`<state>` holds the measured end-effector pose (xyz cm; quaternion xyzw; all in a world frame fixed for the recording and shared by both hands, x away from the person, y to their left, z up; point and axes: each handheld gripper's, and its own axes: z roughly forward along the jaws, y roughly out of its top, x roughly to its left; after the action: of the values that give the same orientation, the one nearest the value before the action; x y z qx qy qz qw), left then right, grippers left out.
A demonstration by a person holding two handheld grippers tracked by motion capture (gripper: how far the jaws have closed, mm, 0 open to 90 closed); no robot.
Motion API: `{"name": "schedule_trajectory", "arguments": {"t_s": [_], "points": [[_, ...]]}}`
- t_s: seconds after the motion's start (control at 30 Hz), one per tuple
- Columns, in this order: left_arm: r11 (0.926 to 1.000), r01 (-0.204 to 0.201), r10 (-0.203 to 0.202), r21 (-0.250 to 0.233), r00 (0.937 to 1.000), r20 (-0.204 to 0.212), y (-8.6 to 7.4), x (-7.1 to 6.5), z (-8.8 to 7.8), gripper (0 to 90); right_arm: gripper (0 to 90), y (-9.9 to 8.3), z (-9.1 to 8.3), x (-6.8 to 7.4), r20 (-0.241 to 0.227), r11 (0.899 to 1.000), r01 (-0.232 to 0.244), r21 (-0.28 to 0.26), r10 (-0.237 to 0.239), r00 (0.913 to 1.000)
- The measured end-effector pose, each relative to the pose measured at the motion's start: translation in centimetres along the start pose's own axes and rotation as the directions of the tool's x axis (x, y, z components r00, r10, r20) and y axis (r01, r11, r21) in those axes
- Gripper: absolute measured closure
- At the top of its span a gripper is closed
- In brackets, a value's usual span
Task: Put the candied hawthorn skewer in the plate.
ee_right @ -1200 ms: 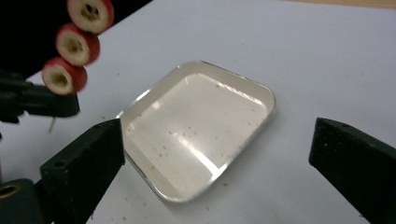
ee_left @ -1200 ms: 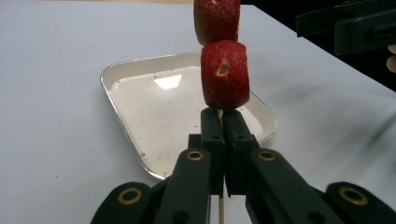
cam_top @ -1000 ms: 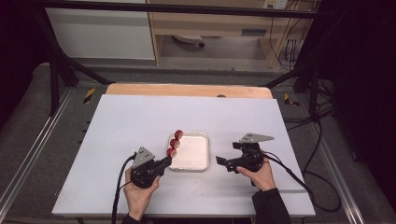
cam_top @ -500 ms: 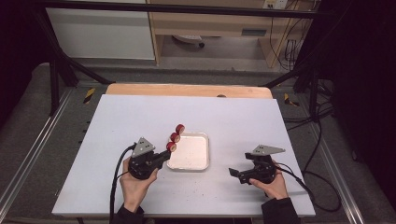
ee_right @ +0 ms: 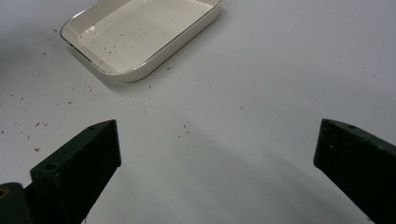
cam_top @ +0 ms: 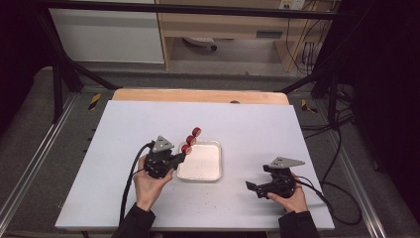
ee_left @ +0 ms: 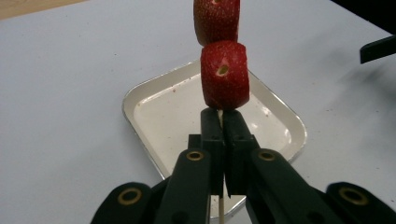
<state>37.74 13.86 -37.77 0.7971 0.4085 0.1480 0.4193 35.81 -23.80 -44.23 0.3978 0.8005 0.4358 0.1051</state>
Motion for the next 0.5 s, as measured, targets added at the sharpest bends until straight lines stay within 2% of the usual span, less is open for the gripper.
{"name": "schedule_trajectory", "arguments": {"t_s": [0.3,0.5], "points": [[0.9983,-0.002,0.003,0.058,0.9999,-0.017,0.8,0.4,2.0,88.4,1.1,-0.3,0.0,0.1,0.005,1.0,0.011,0.015,-0.011,0.9999],[0.9928,-0.009,0.013,0.12,0.9994,-0.033,0.8,0.3,3.8,88.4,1.2,-0.5,0.0,-0.1,0.003,1.0,0.005,0.016,-0.005,1.0]]}}
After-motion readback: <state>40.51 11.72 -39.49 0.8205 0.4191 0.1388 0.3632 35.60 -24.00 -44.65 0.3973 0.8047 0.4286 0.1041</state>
